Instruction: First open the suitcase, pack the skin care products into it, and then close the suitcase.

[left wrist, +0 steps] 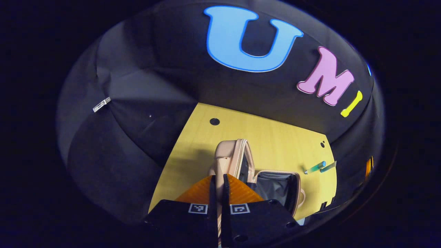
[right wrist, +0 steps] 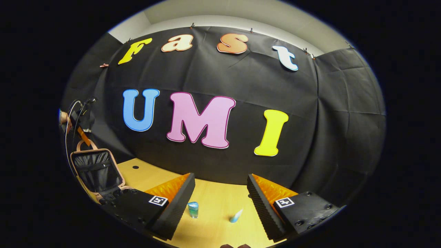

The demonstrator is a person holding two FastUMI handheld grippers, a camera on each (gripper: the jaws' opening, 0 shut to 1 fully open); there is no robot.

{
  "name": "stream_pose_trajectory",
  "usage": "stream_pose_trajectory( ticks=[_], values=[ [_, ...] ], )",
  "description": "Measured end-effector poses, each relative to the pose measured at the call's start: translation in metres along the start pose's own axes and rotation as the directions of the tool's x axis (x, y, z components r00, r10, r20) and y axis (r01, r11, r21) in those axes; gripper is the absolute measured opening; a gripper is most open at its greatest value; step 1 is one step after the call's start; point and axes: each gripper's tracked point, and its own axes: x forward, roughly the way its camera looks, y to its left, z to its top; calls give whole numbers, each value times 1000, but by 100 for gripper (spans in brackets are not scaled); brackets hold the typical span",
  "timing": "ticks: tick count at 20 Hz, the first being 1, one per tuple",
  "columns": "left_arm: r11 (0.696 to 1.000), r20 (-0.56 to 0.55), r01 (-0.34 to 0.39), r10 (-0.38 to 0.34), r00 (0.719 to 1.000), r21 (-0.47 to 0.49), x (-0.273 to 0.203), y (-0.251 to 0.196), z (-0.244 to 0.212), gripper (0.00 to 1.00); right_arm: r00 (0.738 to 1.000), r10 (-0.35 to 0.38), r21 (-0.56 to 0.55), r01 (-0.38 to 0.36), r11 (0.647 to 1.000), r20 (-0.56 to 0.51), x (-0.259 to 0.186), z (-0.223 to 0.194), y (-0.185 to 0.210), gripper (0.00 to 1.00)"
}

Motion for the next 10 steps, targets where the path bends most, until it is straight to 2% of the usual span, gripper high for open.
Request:
stream_pose_trajectory(
  ticks=[2,5,8,10],
  values=[
    [998,-29,-15,14,999,-53,30,42,-12,9,1000,-14,-27,14,1000,-19,-1,-2,12,96],
    [996,-89,-31,24,996,-83,83,89,-46,9,997,-35,-69,31,997,-64,-3,-6,24,96],
    [992,-164,-31,10,986,-124,133,120,-80,9,993,-72,-62,67,996,-92,-7,-4,27,96],
    [991,-184,-26,1,983,-134,154,125,-100,9,991,-102,-75,95,993,-91,-10,2,27,96]
  ],
)
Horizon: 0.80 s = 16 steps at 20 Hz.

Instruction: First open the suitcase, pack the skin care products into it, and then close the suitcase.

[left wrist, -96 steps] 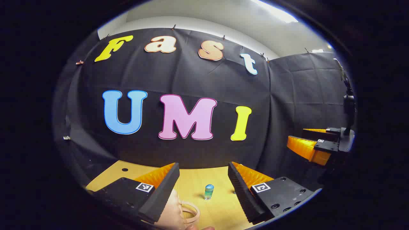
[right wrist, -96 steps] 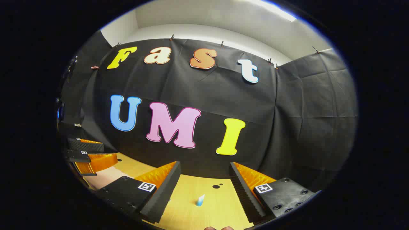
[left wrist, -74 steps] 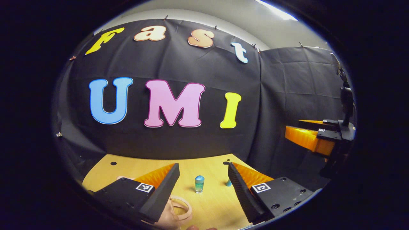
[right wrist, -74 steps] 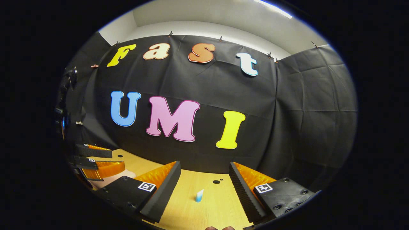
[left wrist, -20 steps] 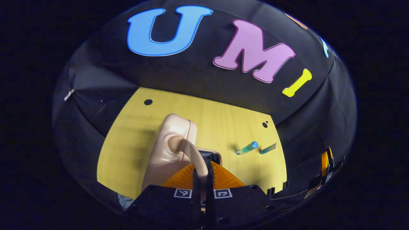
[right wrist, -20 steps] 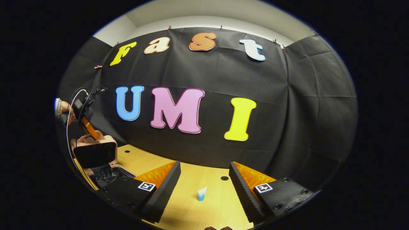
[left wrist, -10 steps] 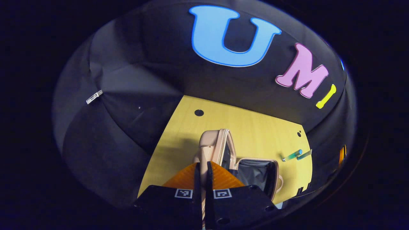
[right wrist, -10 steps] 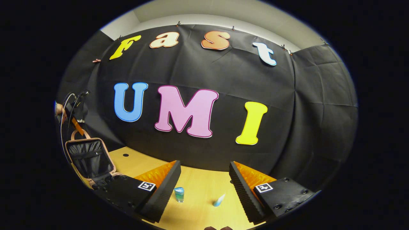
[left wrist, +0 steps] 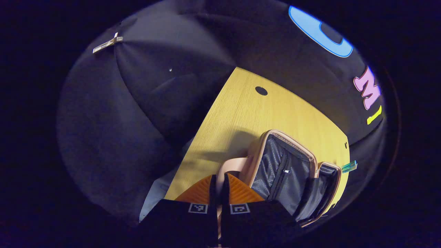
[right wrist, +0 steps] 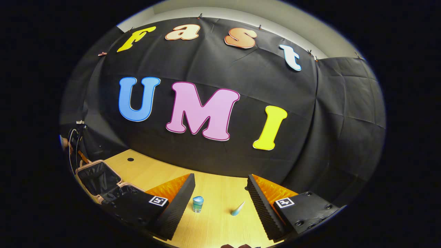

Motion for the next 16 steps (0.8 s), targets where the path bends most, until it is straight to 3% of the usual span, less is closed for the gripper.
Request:
stream_pose_trajectory(
  ticks=[5,7,10,12,13,16],
  values=[
    [998,14,-43,43,999,45,13,25,-9,16,1000,-19,-9,18,1000,-5,-1,-2,10,96],
    [991,71,-107,101,992,78,6,40,-2,31,1000,-23,3,23,1000,-1,-2,-4,14,96],
    [979,217,-171,143,966,115,-25,46,21,93,999,-40,8,40,999,18,-3,-1,13,96],
    [966,335,-205,143,931,156,-59,30,38,96,998,-54,8,54,999,34,-3,0,10,96],
    [958,413,-225,135,901,176,-82,18,50,96,998,-56,5,56,998,42,-4,1,9,96],
    [946,631,-229,35,775,228,-165,-47,85,97,995,-68,-27,70,997,72,0,8,2,96]
  ],
)
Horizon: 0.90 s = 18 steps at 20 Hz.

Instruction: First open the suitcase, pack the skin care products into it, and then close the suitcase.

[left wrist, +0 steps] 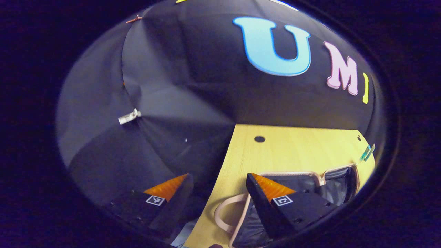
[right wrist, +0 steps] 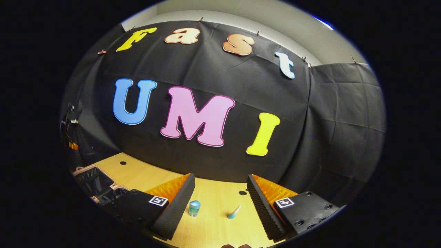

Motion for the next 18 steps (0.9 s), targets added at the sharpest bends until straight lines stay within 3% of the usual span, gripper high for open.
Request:
stream_pose_trajectory(
  ticks=[2,5,8,11,14,18],
  values=[
    [999,176,38,-38,984,3,-42,-38,63,97,1000,-2,-10,2,1000,18,3,5,-3,96],
    [988,388,155,-149,910,16,-105,-116,136,96,1000,3,-1,-3,1000,31,6,6,-7,96],
    [962,425,271,-256,868,26,-139,-185,151,97,999,25,8,-26,1000,35,5,-1,-7,96],
    [935,446,341,-346,825,96,-155,-264,150,96,998,48,11,-49,999,31,9,-11,-14,96],
    [898,427,413,-436,792,152,-163,-352,131,94,997,73,17,-73,997,15,16,-27,-23,96],
    [845,362,512,-530,767,153,-162,-461,92,96,995,103,15,-103,995,-5,38,-53,-41,96]
  ],
)
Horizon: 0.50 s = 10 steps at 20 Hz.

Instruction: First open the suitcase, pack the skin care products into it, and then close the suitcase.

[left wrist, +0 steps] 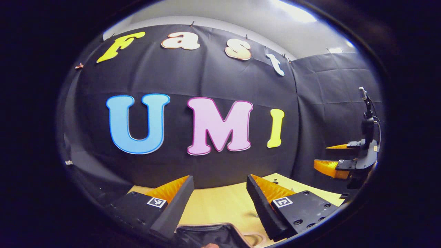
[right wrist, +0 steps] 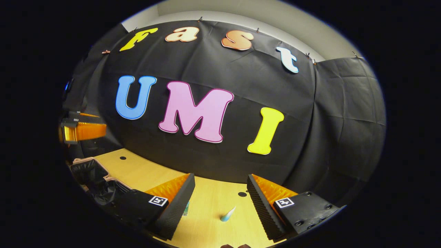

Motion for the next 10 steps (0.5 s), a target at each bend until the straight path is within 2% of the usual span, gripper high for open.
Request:
stream_pose_trajectory(
  ticks=[5,10],
  values=[
    [997,-129,29,-37,991,-67,59,-80,-68,96,997,59,-13,-59,998,-40,25,-38,-22,96],
    [999,-242,1,-12,970,-45,113,-122,-138,96,981,158,30,-156,987,-116,60,-88,-27,96]
  ],
)
